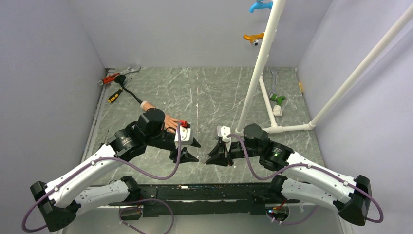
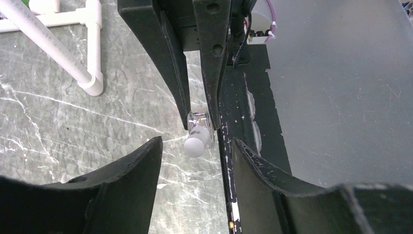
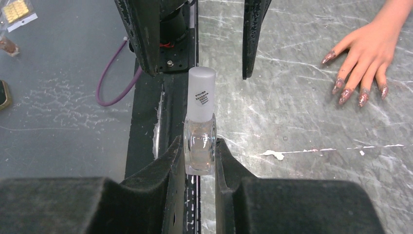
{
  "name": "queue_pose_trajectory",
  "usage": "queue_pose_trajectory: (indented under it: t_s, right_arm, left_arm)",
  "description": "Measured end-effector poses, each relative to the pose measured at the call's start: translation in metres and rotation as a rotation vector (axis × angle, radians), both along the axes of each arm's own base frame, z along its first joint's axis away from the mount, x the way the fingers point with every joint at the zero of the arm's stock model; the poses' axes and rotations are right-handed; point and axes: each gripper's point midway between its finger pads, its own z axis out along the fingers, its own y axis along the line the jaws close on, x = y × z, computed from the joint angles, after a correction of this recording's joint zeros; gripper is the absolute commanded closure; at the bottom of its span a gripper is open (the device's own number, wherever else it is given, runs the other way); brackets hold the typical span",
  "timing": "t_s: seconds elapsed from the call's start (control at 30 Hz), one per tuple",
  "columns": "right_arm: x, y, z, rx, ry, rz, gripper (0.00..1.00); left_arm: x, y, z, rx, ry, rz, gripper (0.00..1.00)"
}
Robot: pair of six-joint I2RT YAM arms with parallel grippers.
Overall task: Paint the nails
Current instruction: Unscrew the nail polish bottle.
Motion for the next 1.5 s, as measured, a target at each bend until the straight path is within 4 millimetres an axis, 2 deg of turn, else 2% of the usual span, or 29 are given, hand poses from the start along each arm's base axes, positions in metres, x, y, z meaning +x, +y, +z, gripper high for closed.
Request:
queue_pose_trajectory:
  t_s: [0.27, 0.5, 0.67, 0.93, 1.0, 1.13, 1.5]
  right_arm:
    - [0.001, 0.001, 0.000, 0.000, 0.000, 0.000, 1.00]
    - [0.003, 0.004, 0.001, 0.009, -0.003, -0.001, 1.00]
    - [0.002, 0.005, 0.003, 0.016, -0.004, 0.005, 1.00]
    - [0.002, 0.007, 0.006, 0.031, -0.004, 0.013, 1.00]
    - [0.002, 0.009, 0.009, 0.044, -0.009, 0.013, 1.00]
    - [0.003, 0.010, 0.012, 0.055, -0.007, 0.011, 1.00]
    - [0.016, 0.013, 0.010, 0.050, -0.011, -0.058, 1.00]
  left_arm:
    - [-0.003, -0.001, 0.001, -0.004, 0.014, -0.014, 0.54]
    - [-0.007, -0.005, -0.007, 0.021, 0.033, -0.035, 0.54]
    - [-0.010, -0.007, -0.010, 0.031, 0.033, -0.043, 0.65]
    - [-0.007, -0.009, -0.013, 0.047, 0.017, -0.024, 0.66]
    - [-0.007, -0.009, -0.014, 0.051, 0.013, -0.018, 0.75]
    - [-0.004, -0.009, -0.015, 0.056, 0.004, -0.002, 1.00]
    - [0.010, -0.006, -0.016, 0.076, 0.016, 0.106, 1.00]
